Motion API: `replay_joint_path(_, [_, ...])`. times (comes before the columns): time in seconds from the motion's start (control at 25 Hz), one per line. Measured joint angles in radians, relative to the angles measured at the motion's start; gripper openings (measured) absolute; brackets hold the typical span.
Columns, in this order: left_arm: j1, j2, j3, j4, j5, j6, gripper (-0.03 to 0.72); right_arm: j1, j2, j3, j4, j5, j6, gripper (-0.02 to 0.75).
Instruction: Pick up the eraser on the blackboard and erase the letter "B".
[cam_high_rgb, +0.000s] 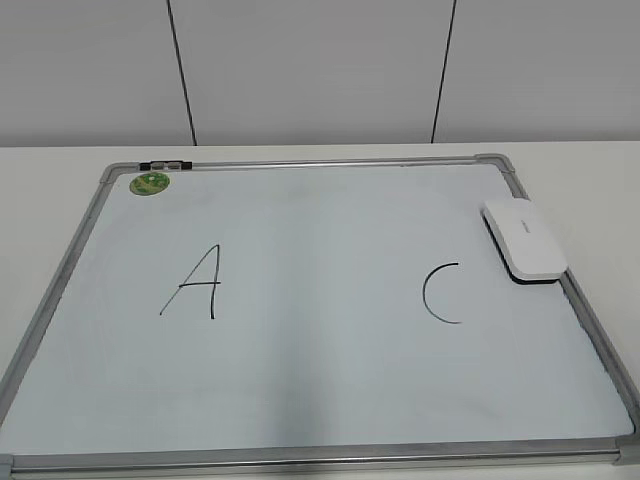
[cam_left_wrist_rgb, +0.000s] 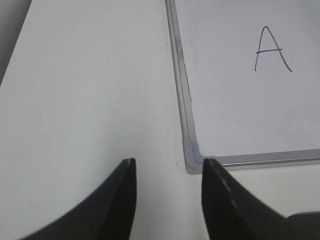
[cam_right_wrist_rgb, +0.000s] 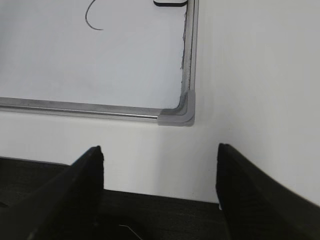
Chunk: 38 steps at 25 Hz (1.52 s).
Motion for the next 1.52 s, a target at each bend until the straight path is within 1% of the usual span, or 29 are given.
replay_joint_path(0.52, [0.0,0.0,0.0,0.0,0.0,0.003,0.295,0.0,0.0,0.0,0.007,0.004,0.0,0.521])
replay_joint_path(0.64, [0.0,-0.01,0.0,0.0,0.0,0.003,0.289,0.0,-0.031,0.0,0.007,0.004,0.0,0.52])
replay_joint_path(0.76, [0.012,-0.054,0.0,0.0,0.0,0.003,0.278,-0.021,-0.06,0.0,0.007,0.006,0.0,0.52])
replay_joint_path(0.88, [0.05,-0.09,0.0,0.0,0.0,0.003,0.273,-0.077,-0.103,0.0,0.008,0.006,0.0,0.521])
replay_joint_path(1.04, [0.082,-0.116,0.0,0.0,0.002,0.003,0.259,-0.12,-0.161,0.0,0.008,0.008,0.0,0.52])
replay_joint_path(1.24, [0.088,-0.117,0.0,0.0,0.002,0.003,0.244,-0.133,-0.24,0.0,0.01,0.011,0.0,0.52])
replay_joint_path(1.52, [0.088,-0.117,0.0,-0.002,0.003,0.003,0.242,-0.136,-0.244,0.0,0.01,0.011,0.0,0.52])
